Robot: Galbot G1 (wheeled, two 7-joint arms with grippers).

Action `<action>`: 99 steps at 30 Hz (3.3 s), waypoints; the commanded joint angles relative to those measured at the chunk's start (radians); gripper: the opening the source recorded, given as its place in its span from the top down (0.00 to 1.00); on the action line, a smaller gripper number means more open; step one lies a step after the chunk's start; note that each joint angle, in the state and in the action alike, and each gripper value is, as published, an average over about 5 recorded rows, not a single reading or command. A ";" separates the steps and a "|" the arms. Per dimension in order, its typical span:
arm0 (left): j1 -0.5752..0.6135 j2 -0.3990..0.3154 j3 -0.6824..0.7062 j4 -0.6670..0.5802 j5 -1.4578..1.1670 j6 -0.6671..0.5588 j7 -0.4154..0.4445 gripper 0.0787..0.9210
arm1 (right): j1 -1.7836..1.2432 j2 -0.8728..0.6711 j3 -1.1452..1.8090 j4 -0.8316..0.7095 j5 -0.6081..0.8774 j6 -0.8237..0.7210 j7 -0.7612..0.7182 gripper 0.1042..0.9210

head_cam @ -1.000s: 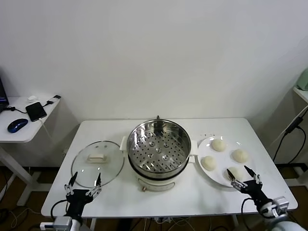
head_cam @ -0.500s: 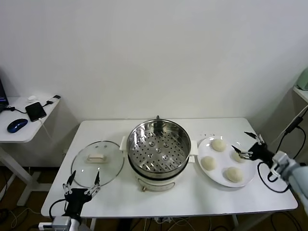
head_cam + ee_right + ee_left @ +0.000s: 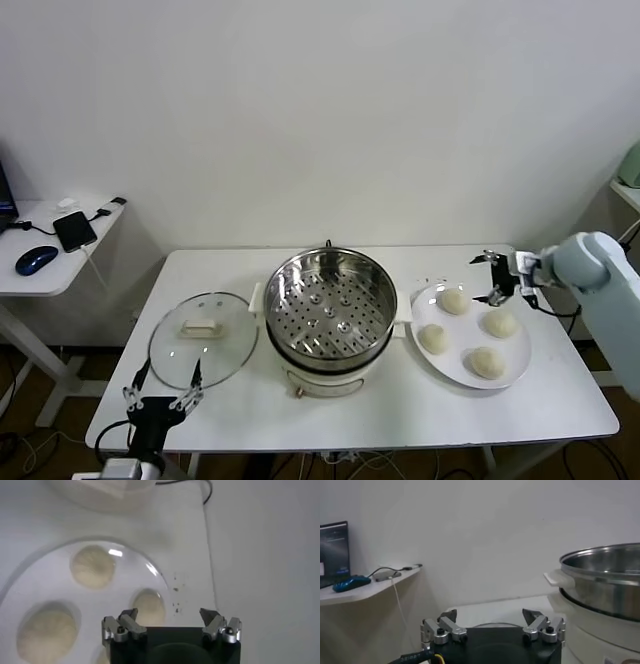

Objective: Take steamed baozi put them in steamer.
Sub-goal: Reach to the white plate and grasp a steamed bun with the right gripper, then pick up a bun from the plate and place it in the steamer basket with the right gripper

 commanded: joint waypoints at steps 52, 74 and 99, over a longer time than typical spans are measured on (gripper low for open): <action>0.026 -0.002 0.009 0.024 0.006 -0.013 -0.003 0.12 | 0.129 0.306 0.020 -0.552 -0.303 0.116 0.066 0.30; -0.021 0.003 0.027 0.033 0.043 -0.007 -0.015 0.12 | 0.417 0.139 -0.382 -0.188 0.199 -0.088 -0.195 0.45; -0.042 0.004 0.021 -0.003 0.000 0.018 -0.009 0.12 | 0.784 0.664 -0.956 -0.557 0.626 0.725 -0.307 0.44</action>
